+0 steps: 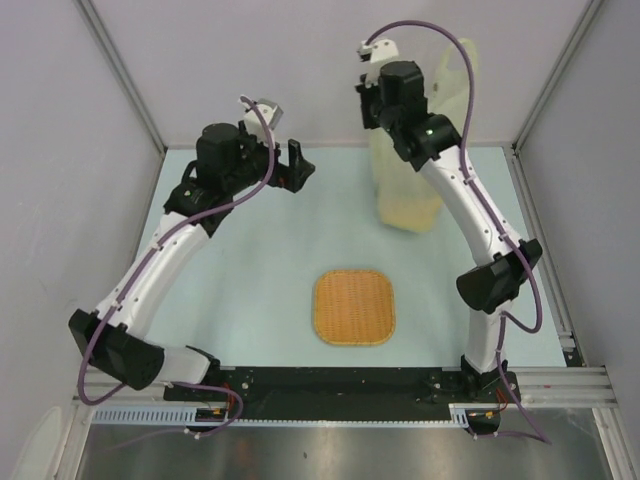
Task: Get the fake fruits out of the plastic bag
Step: Adjust the plastic bag at the center of the board.
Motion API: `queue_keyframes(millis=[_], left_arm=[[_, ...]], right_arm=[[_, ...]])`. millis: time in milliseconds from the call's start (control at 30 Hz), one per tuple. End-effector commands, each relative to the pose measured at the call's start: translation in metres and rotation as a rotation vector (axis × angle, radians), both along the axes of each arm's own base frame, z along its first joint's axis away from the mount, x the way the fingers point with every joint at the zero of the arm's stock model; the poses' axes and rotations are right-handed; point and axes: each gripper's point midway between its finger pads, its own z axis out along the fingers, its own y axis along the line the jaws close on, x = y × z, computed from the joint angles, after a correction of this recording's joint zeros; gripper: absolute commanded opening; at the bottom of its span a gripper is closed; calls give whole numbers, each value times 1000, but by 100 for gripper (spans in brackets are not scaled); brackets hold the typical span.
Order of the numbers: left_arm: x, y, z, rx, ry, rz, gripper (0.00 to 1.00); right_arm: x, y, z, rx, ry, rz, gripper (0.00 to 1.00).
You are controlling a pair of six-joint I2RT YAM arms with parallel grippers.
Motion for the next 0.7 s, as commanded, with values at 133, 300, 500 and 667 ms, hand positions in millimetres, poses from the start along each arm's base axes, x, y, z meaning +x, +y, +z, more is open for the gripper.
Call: queue_keyframes(millis=[133, 300, 500, 667], left_arm=[[-26, 36, 37, 2, -142, 75, 100], [-30, 42, 41, 13, -169, 91, 100], [-6, 46, 52, 87, -262, 123, 100], [39, 41, 49, 124, -326, 185, 100]], right_arm=[[-66, 89, -22, -10, 53, 285, 0], [-100, 69, -57, -56, 142, 287, 0], [-133, 41, -85, -79, 224, 282, 0], [-172, 28, -86, -66, 234, 338, 0]])
